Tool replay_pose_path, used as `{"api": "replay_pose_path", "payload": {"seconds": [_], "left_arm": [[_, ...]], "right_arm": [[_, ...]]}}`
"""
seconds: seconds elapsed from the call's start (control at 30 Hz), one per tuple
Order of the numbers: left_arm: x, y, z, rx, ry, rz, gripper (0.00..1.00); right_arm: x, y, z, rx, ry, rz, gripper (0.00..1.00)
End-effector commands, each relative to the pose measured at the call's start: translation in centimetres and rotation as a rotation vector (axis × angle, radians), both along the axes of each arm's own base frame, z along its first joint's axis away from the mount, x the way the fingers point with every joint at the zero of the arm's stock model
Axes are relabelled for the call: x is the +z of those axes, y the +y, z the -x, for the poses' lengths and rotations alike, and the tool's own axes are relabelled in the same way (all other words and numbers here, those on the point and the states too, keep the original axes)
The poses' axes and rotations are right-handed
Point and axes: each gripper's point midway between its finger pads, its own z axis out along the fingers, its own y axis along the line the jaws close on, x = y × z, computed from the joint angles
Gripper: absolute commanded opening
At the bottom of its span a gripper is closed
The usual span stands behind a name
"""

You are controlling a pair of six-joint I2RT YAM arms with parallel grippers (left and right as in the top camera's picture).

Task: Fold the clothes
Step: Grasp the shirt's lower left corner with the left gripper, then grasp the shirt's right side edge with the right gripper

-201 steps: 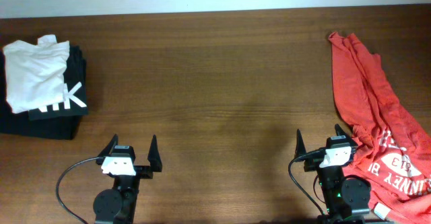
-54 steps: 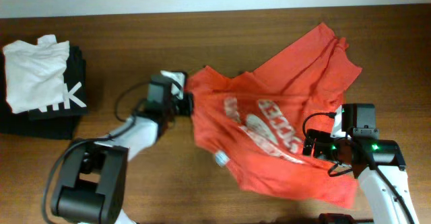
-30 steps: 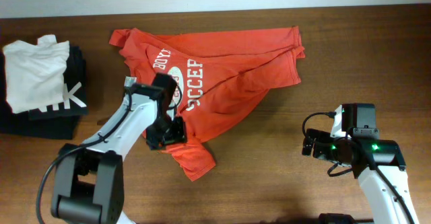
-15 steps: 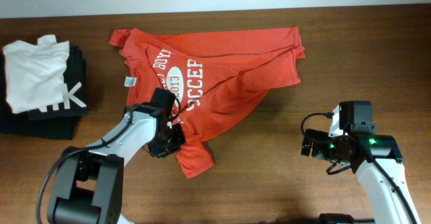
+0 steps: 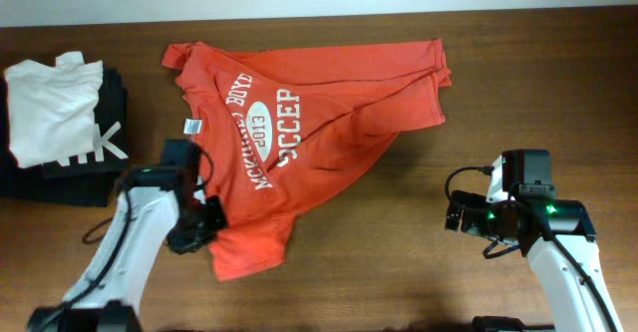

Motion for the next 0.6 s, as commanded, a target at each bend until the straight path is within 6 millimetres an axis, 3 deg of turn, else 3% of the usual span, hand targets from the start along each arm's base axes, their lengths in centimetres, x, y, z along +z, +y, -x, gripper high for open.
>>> {"api": "replay_pose_path", "payload": {"seconds": [0.0,0.13,0.23,0.4,0.57], "left_arm": [[0.1,2.4,0.3,0.031,-0.005,-0.068,0.00],[0.1,5.9,1.0,0.050,0.018,-0.247,0.00],[0.2,8.8,1.6,0.212,0.029,-0.295,0.00],[0.0,8.9,0.9,0.290,-0.002,-0.234,0.00],[0.0,9.0,0.8,0.290,-0.005,-0.234,0.00]], "right_arm": [[0.4,1.2,-0.7,0.023,-0.034,-0.075,0.99],[0.1,2.2,-3.2,0.049,-0.086,-0.140,0.99],[-2.1,3.4,-5.8,0.076,-0.078,-0.225,0.91],[-4.6,4.9,-10.9,0.130,-0.174,-0.327,0.66],[-7.3,4.6,-13.9,0.139,-0.229,-0.317,0.61]]}}
